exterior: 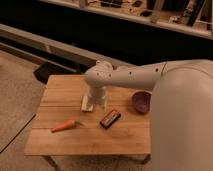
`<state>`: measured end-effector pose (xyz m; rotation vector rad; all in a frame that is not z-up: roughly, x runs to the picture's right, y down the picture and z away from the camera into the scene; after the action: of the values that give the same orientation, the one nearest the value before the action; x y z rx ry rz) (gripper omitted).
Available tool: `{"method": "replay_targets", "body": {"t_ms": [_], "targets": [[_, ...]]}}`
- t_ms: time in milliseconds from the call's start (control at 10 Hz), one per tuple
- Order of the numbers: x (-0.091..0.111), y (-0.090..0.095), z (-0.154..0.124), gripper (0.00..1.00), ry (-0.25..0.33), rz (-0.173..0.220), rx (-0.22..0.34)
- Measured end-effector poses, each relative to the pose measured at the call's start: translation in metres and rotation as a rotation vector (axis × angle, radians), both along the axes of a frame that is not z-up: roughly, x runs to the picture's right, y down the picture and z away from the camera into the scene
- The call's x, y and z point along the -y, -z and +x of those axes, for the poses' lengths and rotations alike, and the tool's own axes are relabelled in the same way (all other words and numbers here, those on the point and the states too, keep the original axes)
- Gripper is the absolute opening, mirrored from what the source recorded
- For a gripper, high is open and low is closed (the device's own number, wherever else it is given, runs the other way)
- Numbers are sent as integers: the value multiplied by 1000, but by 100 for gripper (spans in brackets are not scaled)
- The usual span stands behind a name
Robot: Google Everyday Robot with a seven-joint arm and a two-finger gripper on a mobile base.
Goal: Place the eraser on the white sponge
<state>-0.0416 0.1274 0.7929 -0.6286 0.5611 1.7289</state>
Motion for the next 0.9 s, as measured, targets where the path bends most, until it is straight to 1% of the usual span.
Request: {"method": "replay_targets", "body": {"t_ms": [100,200,400,700,900], "targets": [[-16,-13,12,65,-13,-13,-29],[-30,-22,21,65,-12,-29,-57],[-51,-35,34,65,-16,-60,-112],[-53,-43,45,65,-26,-92,-173],[-52,-51,52,65,-57,-120,-213]]}}
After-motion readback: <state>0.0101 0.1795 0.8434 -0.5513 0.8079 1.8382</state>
